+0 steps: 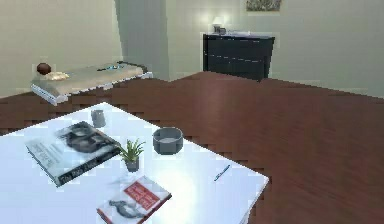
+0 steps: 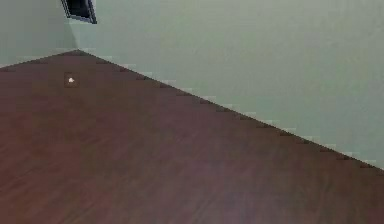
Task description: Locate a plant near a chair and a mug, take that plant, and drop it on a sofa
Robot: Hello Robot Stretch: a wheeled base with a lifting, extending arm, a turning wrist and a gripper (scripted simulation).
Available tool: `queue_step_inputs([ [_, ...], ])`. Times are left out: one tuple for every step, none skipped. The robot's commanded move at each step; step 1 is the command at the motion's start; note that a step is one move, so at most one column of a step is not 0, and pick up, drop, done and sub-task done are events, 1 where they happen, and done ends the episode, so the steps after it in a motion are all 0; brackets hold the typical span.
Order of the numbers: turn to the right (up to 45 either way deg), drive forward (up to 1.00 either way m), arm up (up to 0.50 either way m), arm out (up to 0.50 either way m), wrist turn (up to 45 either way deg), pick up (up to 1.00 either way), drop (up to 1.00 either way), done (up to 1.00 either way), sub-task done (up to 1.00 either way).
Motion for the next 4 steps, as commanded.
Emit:
queue_step_inputs([
  [-45.0, 0.0, 0.0, 0.0, 0.0, 0.0, 0.0, 0.0, 0.0],
  [-45.0, 0.0, 0.0, 0.0, 0.0, 0.0, 0.0, 0.0, 0.0],
  [-18.0, 0.0, 0.0, 0.0, 0.0, 0.0, 0.0, 0.0, 0.0],
  [45.0, 0.0, 0.0, 0.0, 0.0, 0.0, 0.0, 0.0, 0.0],
])
